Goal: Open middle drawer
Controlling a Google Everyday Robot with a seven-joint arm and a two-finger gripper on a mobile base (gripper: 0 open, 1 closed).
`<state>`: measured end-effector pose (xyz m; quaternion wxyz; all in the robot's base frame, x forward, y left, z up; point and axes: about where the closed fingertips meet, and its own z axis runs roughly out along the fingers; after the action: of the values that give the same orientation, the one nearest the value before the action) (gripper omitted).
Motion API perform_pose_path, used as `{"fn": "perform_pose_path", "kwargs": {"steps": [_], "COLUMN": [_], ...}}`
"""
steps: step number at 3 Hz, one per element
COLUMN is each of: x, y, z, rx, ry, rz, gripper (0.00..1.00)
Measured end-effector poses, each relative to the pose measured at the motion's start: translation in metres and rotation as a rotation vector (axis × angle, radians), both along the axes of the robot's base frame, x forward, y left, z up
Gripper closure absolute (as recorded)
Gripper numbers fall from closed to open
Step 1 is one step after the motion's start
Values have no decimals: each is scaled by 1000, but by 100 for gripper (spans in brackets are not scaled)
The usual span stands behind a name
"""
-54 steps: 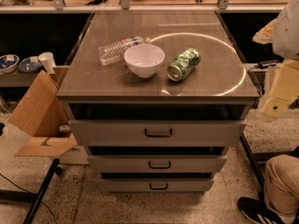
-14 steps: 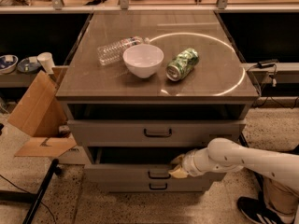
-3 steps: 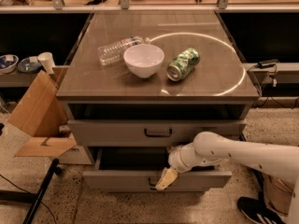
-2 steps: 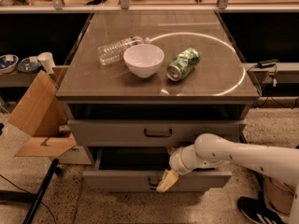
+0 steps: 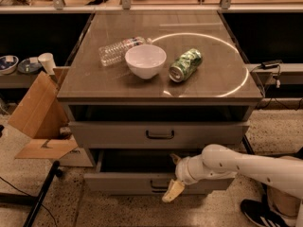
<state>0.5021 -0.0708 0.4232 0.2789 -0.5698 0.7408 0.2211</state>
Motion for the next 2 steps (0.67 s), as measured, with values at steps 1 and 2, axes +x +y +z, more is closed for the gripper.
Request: {"fn": "perform_pose_path", "kwargs": {"steps": [1, 2], "x": [-4, -7], "y": [-6, -9], "z": [-17, -24], "rx": [14, 22], "ry": [17, 23], "rz": [-6, -9], "gripper": [4, 18]}}
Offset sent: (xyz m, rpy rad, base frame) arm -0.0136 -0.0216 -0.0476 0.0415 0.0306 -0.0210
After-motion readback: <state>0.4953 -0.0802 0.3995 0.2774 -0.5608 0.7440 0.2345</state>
